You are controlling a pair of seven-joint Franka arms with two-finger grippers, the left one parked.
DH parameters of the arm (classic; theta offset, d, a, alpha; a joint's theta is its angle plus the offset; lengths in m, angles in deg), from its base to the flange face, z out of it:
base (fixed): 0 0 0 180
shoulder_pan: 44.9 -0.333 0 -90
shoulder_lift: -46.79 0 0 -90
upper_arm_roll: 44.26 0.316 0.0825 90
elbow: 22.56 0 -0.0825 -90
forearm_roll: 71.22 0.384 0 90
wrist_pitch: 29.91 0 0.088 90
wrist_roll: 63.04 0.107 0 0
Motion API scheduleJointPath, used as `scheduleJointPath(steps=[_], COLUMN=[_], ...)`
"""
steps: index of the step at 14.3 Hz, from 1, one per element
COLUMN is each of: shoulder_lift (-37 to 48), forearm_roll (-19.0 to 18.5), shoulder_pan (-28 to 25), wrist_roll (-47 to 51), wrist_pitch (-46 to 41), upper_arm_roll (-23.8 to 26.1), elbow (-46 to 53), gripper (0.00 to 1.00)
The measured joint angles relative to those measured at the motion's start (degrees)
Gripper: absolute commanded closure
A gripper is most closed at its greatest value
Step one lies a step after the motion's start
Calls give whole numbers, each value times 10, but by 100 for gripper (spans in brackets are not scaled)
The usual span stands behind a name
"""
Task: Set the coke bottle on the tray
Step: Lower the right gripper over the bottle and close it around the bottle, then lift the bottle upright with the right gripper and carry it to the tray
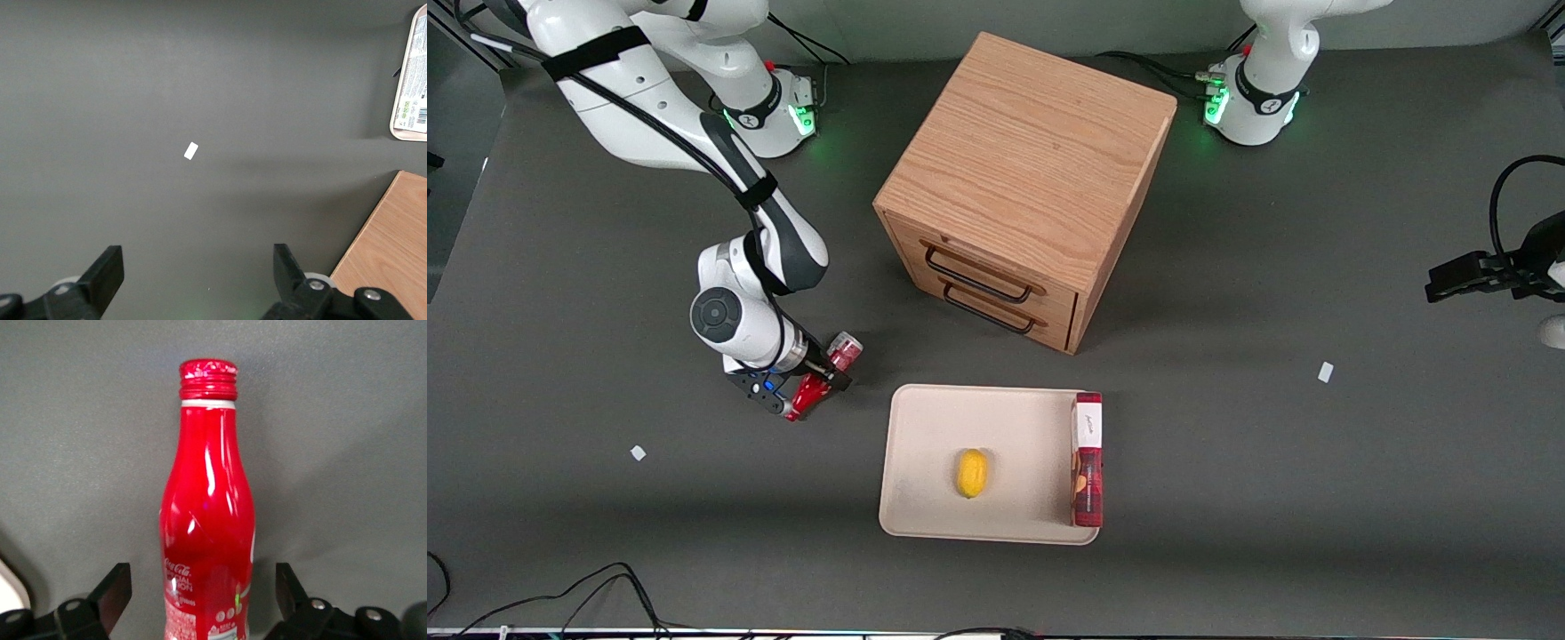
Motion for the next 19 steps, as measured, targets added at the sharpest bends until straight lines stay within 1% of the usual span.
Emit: scheduleJointPath(steps=[1,2,3,4,5,10,11,15,17,19], shoulder_lift=[-2,-5,-6,-6,-6,-5,-5,5,28,59], forearm_roll=[-1,-3,-7,-10,-11,-12,-12,-15,-19,-20], shoulder_pan=[0,0,1,1,2,2,2,2,2,3], wrist_roll=[0,0,0,0,0,0,0,0,-4,-22], wrist_pitch=[3,6,9,10,10,11,11,5,-48,-130], upper_arm_roll=[0,0,0,0,-1,0,-1,-1,-1,-1], elbow=[0,-1,-2,-3,-3,-3,-3,6,29,69], gripper=[17,29,46,59,68,97,100,100,100,100])
